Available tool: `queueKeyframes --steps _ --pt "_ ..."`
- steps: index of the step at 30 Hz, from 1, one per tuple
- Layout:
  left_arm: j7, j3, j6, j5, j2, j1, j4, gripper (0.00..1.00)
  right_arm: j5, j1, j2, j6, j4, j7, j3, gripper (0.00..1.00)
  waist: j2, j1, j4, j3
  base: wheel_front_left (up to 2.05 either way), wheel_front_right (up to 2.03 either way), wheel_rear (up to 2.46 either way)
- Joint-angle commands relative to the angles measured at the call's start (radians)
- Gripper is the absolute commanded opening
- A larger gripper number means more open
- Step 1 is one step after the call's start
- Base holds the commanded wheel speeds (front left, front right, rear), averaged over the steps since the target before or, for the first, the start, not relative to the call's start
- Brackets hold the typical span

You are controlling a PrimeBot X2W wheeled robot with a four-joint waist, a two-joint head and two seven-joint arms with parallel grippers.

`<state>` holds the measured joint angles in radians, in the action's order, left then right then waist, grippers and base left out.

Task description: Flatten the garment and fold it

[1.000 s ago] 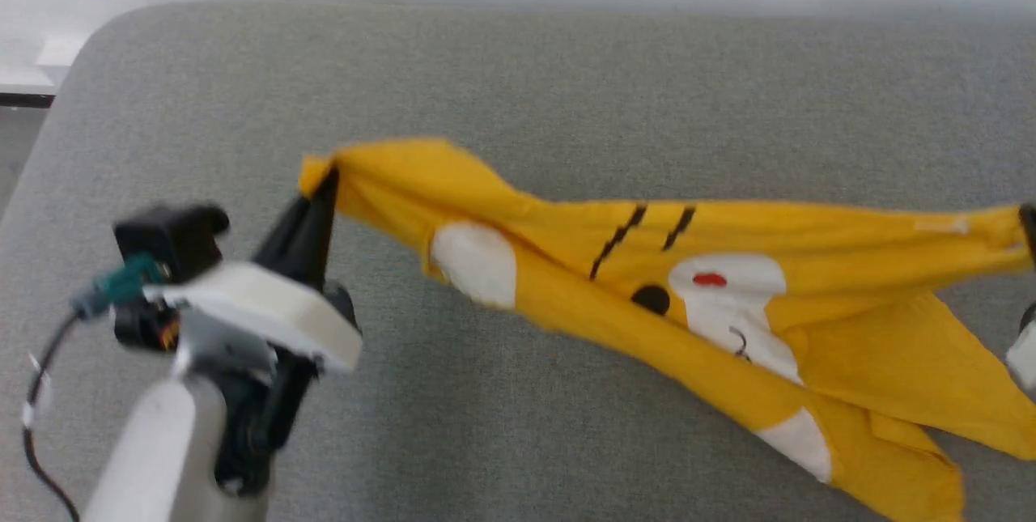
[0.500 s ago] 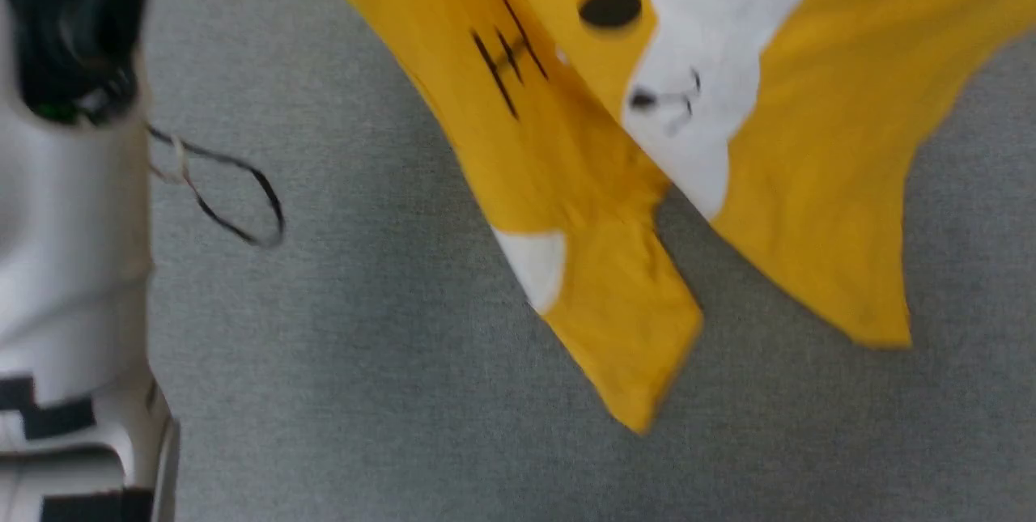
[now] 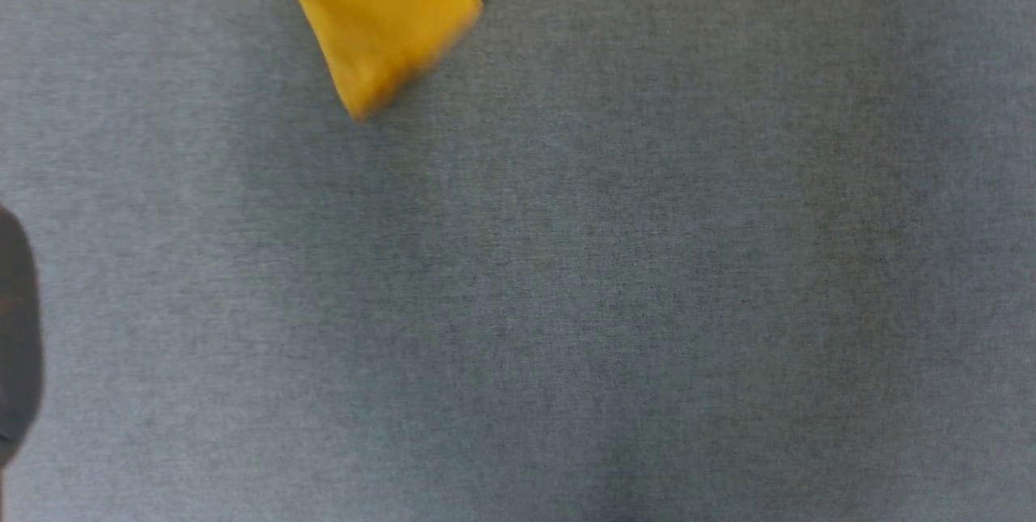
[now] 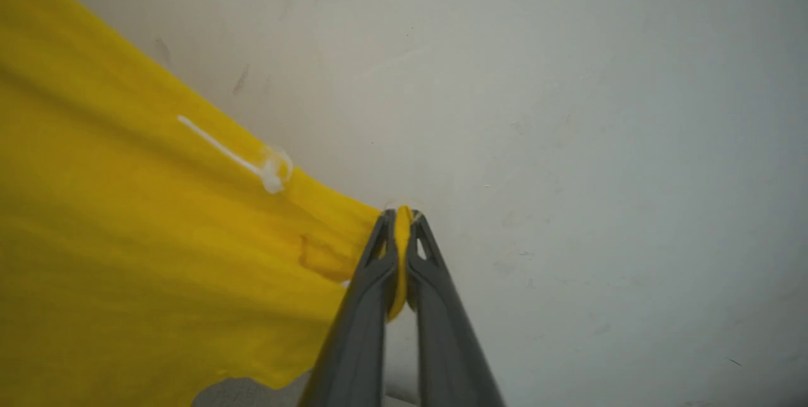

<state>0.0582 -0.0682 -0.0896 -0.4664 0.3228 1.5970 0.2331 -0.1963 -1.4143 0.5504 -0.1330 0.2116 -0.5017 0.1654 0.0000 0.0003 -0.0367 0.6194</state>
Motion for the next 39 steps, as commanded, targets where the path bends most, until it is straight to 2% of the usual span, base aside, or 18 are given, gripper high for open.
queueKeyframes --steps 1,5,9,18,23,27,29,32,33,39 --pt "-0.023 0.005 0.003 0.012 0.008 0.031 0.006 0.0 0.018 -0.025 -0.006 0.002 0.016 0.022 -0.011 0.0 0.0 -0.0003 -0.016 0.017 0.0 0.0 0.0" --pt "-0.119 0.008 0.022 0.028 0.013 0.095 0.029 0.0 0.069 -0.075 -0.034 0.002 0.066 0.11 -0.049 0.0 0.0 -0.0003 -0.008 0.004 0.0 0.0 0.0" --pt "-0.164 -0.001 0.052 0.029 0.025 0.035 0.081 0.0 0.083 -0.028 -0.057 0.002 0.119 0.171 -0.043 0.0 0.0 -0.0003 0.003 -0.025 0.0 0.0 0.0" --pt "-0.155 -0.047 0.089 0.035 0.066 -0.368 0.223 0.0 0.009 0.239 -0.076 0.002 0.209 0.26 0.037 0.0 0.0 -0.0003 0.033 -0.134 0.0 0.0 0.0" --pt "-0.099 -0.096 0.11 0.03 0.068 -0.625 0.253 0.0 -0.069 0.402 -0.071 0.002 0.205 0.282 0.084 0.0 0.0 -0.0003 0.056 -0.21 0.0 0.0 0.0" --pt "-0.024 -0.143 0.121 0.023 0.073 -0.837 0.223 0.0 -0.132 0.55 -0.057 0.002 0.165 0.279 0.094 0.0 0.0 -0.0003 0.078 -0.276 0.0 0.0 0.0" --pt "-0.01 -0.16 0.122 0.034 0.083 -0.892 0.201 0.0 -0.144 0.592 -0.054 0.002 0.149 0.276 0.092 0.0 0.0 -0.0003 0.082 -0.291 0.0 0.0 0.0" --pt "0.024 -0.192 0.102 0.043 0.091 -1.058 0.131 0.0 -0.181 0.73 -0.058 0.002 0.101 0.266 0.064 0.0 0.0 -0.0003 0.097 -0.338 0.0 0.0 0.0" --pt "0.05 -0.2 0.086 0.023 0.08 -1.166 0.084 0.0 -0.192 0.824 -0.066 0.002 0.066 0.258 0.041 0.0 0.0 -0.0003 0.103 -0.361 0.0 0.0 0.0" --pt "0.136 -0.227 0.054 -0.052 0.049 -1.447 -0.049 0.0 -0.185 1.074 -0.111 0.002 -0.035 0.223 -0.042 0.0 0.0 -0.0003 0.115 -0.414 0.0 0.0 0.0"
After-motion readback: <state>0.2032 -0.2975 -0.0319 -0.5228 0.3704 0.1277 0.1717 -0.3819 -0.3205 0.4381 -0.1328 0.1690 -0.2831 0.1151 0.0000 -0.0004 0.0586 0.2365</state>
